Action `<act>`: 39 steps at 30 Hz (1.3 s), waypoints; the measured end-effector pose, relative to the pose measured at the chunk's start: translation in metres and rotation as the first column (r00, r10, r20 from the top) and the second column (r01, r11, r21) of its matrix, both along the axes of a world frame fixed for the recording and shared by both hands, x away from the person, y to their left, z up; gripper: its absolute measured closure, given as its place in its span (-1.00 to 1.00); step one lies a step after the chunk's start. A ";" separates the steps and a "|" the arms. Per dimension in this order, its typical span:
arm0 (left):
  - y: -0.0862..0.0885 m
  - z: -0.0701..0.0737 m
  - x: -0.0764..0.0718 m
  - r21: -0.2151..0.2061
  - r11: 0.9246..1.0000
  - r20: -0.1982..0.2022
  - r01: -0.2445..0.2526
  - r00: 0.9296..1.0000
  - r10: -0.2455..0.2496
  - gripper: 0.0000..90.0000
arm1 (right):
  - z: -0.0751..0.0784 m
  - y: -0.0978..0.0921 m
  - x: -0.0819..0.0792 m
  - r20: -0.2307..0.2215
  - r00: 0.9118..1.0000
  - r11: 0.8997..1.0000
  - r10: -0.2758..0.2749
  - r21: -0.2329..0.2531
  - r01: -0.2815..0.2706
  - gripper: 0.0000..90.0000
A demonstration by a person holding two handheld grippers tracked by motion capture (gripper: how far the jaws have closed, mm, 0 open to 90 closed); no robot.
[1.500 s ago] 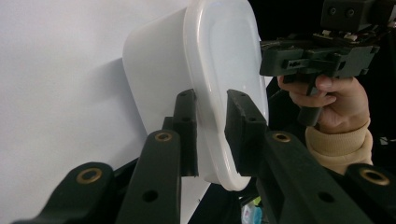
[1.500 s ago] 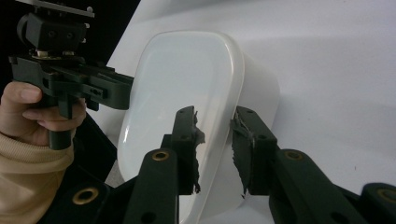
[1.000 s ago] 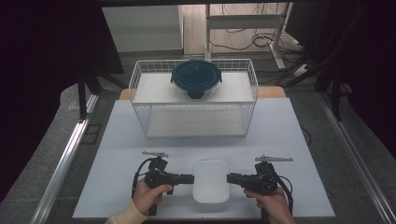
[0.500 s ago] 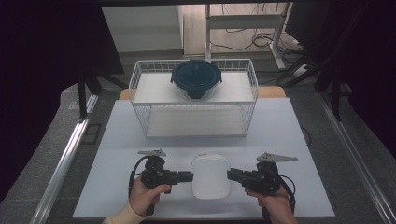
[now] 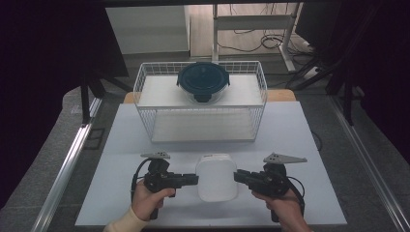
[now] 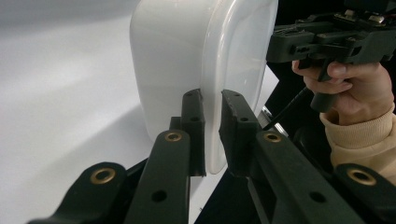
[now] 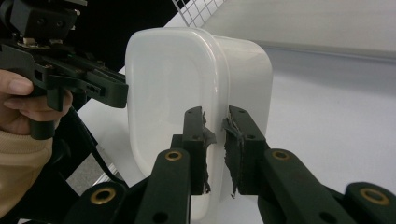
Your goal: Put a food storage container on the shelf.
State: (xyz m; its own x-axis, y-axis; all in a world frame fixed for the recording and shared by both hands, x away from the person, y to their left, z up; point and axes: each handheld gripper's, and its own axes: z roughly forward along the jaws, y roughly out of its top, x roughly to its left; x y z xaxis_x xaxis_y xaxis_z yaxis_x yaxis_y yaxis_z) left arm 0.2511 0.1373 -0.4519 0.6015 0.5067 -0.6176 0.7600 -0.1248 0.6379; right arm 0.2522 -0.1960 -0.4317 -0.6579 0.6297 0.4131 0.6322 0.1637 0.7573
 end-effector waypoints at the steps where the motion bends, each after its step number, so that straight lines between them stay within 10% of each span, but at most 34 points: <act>1: 0.001 0.001 0.001 0.001 1.000 0.004 -0.001 1.000 0.001 0.80 | 0.001 0.001 0.001 0.007 1.000 1.000 0.001 -0.001 -0.001 0.74; 39: 0.024 0.084 0.039 0.002 0.999 0.122 -0.034 0.992 0.034 0.79 | 0.084 0.025 0.046 0.122 0.992 0.999 0.034 0.001 -0.035 0.75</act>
State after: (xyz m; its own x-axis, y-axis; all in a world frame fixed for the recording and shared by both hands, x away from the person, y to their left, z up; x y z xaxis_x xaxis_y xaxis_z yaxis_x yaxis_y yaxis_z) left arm 0.2903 0.1610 -0.3683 0.6545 0.5308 -0.5384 0.6805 -0.1031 0.7254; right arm 0.2986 -0.1711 -0.3479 -0.7247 0.6044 0.3309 0.5294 0.1810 0.8288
